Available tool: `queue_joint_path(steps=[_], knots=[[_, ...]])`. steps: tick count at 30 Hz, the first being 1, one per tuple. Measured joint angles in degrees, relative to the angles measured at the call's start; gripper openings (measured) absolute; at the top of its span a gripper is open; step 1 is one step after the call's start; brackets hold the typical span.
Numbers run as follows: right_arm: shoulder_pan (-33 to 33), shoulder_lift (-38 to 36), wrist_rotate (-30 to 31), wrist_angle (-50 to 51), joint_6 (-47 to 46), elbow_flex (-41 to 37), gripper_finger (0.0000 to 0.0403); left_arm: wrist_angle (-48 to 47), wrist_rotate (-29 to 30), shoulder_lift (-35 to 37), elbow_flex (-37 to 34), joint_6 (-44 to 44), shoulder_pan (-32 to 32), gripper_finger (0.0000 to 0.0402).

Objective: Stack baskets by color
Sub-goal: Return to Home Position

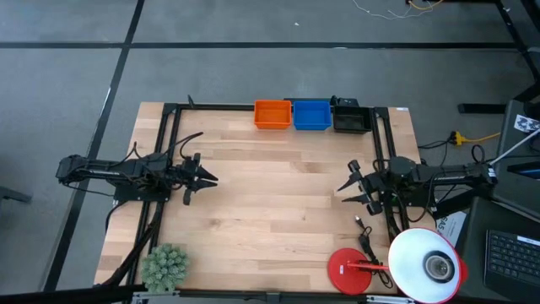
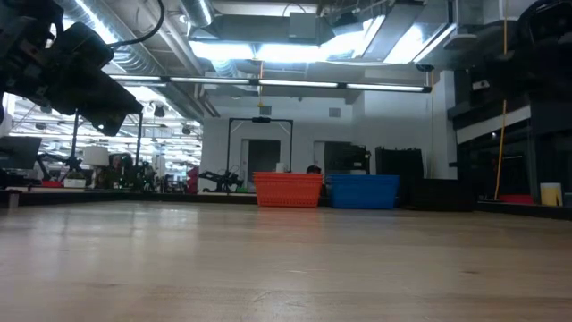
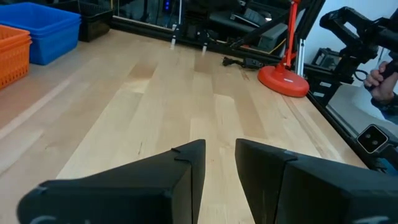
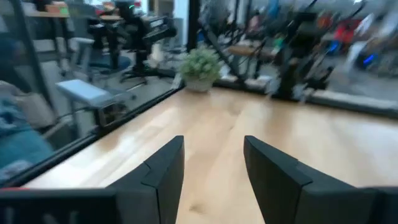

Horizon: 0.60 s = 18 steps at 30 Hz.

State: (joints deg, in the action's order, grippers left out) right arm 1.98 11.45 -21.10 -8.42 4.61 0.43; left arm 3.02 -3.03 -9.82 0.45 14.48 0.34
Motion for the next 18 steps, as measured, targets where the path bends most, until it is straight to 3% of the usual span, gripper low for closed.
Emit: queue_joint_path(steps=[4, 8, 18], knots=[[0.00, -4.97, 1.53, 1.27, 1.39, 0.00, 0.0168, 0.01, 0.00, 0.00, 0.00, 0.00, 0.00, 0.0080], [0.02, -11.00, -4.14, 3.96, -3.38, 0.00, 0.0168, 0.01, 0.00, -0.01, 0.00, -0.02, 0.00, 0.0080], [0.00, -10.52, -5.55, 3.98, -1.56, 0.00, 0.0168, 0.06, 0.10, -0.02, 0.00, -0.02, 0.01, 0.0080]])
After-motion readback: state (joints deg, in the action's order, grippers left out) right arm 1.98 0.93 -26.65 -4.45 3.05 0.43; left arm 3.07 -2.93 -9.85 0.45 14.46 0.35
